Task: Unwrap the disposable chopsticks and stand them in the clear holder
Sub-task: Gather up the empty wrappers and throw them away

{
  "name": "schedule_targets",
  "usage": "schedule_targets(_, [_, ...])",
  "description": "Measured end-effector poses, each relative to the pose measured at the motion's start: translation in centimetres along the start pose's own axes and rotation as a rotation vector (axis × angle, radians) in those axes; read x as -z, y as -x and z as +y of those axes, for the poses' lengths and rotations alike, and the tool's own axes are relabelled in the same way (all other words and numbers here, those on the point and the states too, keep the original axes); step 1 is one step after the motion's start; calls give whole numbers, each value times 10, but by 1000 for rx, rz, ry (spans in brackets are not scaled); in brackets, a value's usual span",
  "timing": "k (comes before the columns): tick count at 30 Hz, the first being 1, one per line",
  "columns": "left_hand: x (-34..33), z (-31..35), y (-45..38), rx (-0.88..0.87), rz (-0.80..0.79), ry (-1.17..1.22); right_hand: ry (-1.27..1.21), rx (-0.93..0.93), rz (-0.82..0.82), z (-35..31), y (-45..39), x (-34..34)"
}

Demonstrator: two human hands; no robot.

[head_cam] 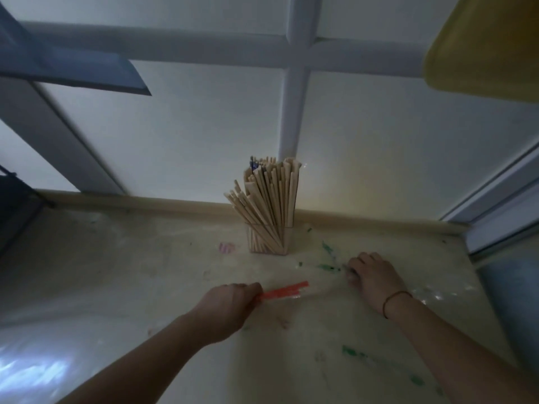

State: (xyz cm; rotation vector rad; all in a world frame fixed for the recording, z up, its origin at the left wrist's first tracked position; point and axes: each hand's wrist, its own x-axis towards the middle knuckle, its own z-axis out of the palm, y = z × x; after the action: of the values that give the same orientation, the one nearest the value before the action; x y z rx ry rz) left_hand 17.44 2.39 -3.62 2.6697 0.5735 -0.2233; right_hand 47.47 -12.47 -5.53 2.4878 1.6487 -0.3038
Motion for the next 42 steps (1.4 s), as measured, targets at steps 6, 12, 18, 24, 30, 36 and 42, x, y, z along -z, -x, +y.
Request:
schedule_targets(6, [1,21,-1,4,-45,180,-410,-167,55,31,46,5])
schedule_targets(12, [-2,41,-5,249,-83,670,-443,-111,-185,25,129,-5])
schedule_targets(18, [-6,62,0,427,-172,1149,-383,38,-30,24,146,-49])
schedule_targets(24, [-8,58,14,492,-278,1431,-469,-184,170,10,79,3])
schedule_targets(30, [-8,49,26,564,-392,1843,-407,-313,-1,-11,-13,11])
schedule_targets(36, [-22,53,28,644,-305,1881,-222,-386,44,-29,16,-4])
schedule_targets(42, [-37,86,-4,781,-74,2188,-880,-481,192,-107,128,17])
